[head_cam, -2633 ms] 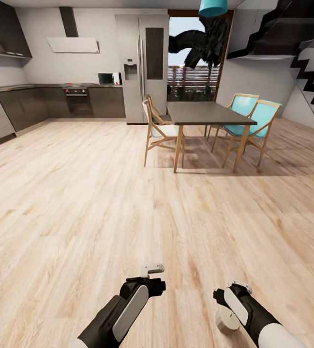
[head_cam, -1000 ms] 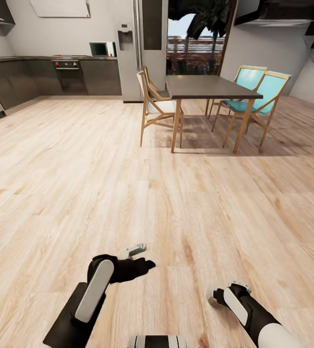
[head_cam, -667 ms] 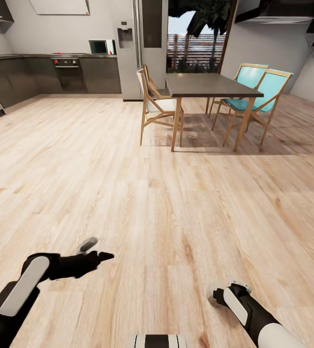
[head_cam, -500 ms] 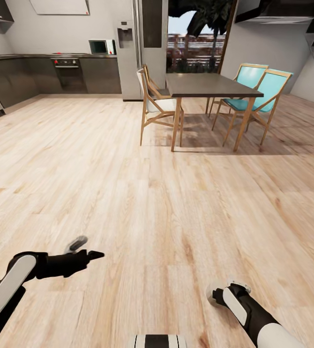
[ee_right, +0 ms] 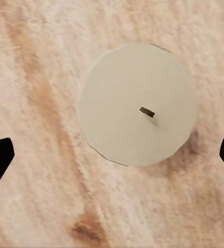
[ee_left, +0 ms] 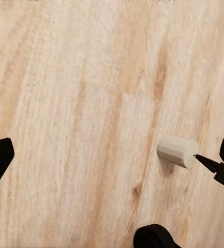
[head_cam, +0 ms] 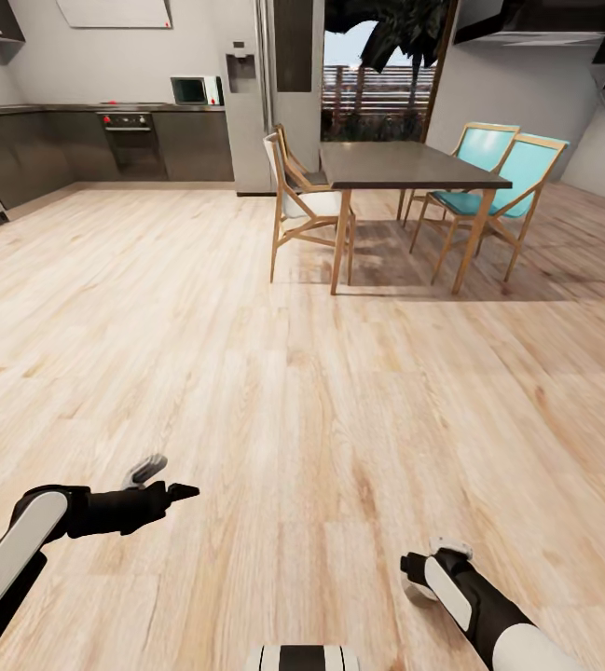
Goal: Place each of the two pumpkins and all three candles from the living room inside a cabinet in the living room (use any cabinet), then make sure every cabinet is closed, and position the cauldron so it is next to a table in the living room.
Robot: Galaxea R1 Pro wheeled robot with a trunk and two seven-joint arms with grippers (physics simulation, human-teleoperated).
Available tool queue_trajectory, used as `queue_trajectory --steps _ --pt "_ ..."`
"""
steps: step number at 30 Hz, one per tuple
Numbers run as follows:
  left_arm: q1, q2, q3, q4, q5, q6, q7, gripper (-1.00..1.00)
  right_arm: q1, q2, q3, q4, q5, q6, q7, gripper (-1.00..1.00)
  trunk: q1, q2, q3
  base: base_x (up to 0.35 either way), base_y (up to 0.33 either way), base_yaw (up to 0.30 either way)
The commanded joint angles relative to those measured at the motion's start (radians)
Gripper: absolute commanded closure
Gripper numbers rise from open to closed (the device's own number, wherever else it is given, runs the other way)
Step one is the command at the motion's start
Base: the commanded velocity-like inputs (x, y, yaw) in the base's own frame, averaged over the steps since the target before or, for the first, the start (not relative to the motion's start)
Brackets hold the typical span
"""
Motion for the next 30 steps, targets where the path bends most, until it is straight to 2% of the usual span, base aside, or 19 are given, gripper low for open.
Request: queue_trajectory --steps 1,12,30 --pt "-0.001 0.001 -0.002 -0.001 0.01 0.001 0.01 -1.0 0.0 -0.001 0.01 -0.002 -0.009 0.003 -0.006 -1.0 0.0 0.0 -0.001 0.105 0.006 0.0" --pt "-0.001 0.0 0.001 -0.001 0.009 0.0 0.01 -1.0 -0.001 -0.006 0.012 -0.001 -0.008 0.002 -0.002 -1.0 0.0 0.0 -0.001 0.071 0.001 0.0" --pt "-0.001 0.0 0.003 -0.001 0.011 0.0 0.01 -1.0 -0.002 -0.013 0.007 -0.001 -0.012 -0.01 -0.003 -1.0 0.008 -0.005 -0.07 0.0 0.0 0.0"
